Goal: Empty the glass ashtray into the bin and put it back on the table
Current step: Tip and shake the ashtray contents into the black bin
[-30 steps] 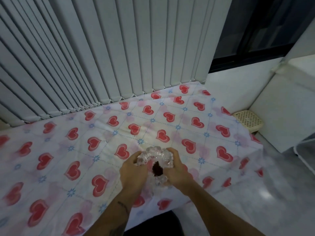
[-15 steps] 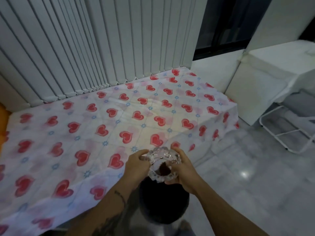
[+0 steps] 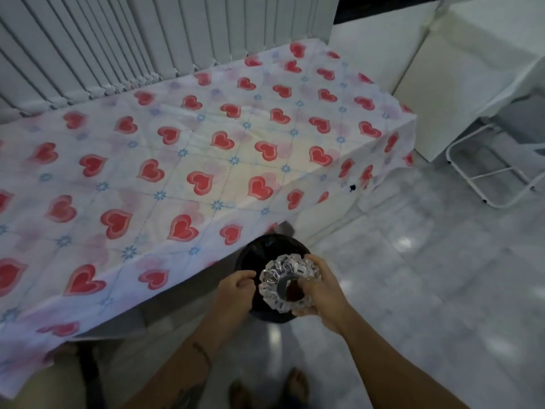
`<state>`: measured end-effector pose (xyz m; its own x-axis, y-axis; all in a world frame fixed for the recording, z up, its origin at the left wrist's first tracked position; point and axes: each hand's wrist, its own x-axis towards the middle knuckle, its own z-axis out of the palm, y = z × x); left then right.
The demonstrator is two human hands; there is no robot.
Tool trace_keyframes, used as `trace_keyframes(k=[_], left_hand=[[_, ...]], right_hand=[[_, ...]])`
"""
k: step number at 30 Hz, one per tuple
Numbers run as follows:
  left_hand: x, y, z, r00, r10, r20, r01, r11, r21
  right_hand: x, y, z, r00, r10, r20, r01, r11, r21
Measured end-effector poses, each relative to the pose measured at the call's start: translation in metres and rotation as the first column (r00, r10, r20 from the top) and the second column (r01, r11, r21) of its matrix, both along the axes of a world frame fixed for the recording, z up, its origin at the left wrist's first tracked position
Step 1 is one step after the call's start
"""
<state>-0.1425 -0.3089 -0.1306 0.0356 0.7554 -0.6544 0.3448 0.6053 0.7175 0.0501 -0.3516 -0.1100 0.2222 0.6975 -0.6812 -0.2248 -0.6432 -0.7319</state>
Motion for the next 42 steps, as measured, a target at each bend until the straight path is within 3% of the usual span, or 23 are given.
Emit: trace_keyframes(k=[6, 13, 20, 23, 27, 28, 30, 31, 33, 35, 38, 42], left_hand=[[0.003, 0.007, -0.103, 0.995, -0.022, -0.100, 0.020, 1.000, -0.017], [0.011, 0.050, -0.256, 0.949, -0.063, -0.308, 0.123, 0.976, 0.178], [0.006, 0.065, -0.371, 0.844, 0.004, -0.536, 0.259, 0.872, 0.415], [0.004, 0.076, -0.400, 0.860, -0.002, -0.510, 0.281, 0.836, 0.471], [0.007, 0.072, -0.428, 0.905, 0.021, -0.424, 0.235, 0.807, 0.542], [0.007, 0.068, -0.430, 0.911, 0.023, -0.411, 0.221, 0.815, 0.535], [0.006, 0.063, -0.430, 0.918, 0.020, -0.395, 0.205, 0.831, 0.517], [0.005, 0.063, -0.429, 0.919, 0.012, -0.395, 0.206, 0.838, 0.506], [0.002, 0.064, -0.427, 0.910, -0.012, -0.415, 0.234, 0.841, 0.488], [-0.001, 0.066, -0.426, 0.901, -0.045, -0.431, 0.270, 0.836, 0.477], [-0.006, 0.067, -0.426, 0.890, -0.083, -0.449, 0.313, 0.826, 0.468], [-0.011, 0.068, -0.422, 0.868, -0.118, -0.482, 0.355, 0.826, 0.438]], right_hand=[[0.013, 0.015, -0.086, 1.000, 0.017, -0.006, -0.018, 0.999, -0.036], [0.030, 0.046, -0.256, 0.983, -0.089, -0.161, 0.082, 0.995, -0.047], [0.031, 0.067, -0.372, 0.945, -0.091, -0.315, 0.119, 0.991, 0.069], [0.028, 0.078, -0.389, 0.975, -0.083, -0.208, 0.109, 0.987, 0.119], [0.016, 0.084, -0.397, 0.975, -0.061, 0.213, 0.014, 0.976, 0.216], [0.014, 0.082, -0.396, 0.924, -0.033, 0.380, -0.063, 0.970, 0.237], [0.014, 0.077, -0.390, 0.722, 0.063, 0.689, -0.296, 0.928, 0.225], [0.015, 0.076, -0.387, 0.579, 0.113, 0.807, -0.418, 0.892, 0.175], [0.017, 0.079, -0.387, 0.208, 0.140, 0.968, -0.606, 0.796, 0.016], [0.020, 0.083, -0.390, -0.105, 0.100, 0.989, -0.718, 0.681, -0.145], [0.024, 0.086, -0.389, -0.308, -0.017, 0.951, -0.797, 0.551, -0.248], [0.024, 0.090, -0.385, -0.398, -0.143, 0.906, -0.840, 0.454, -0.298]])
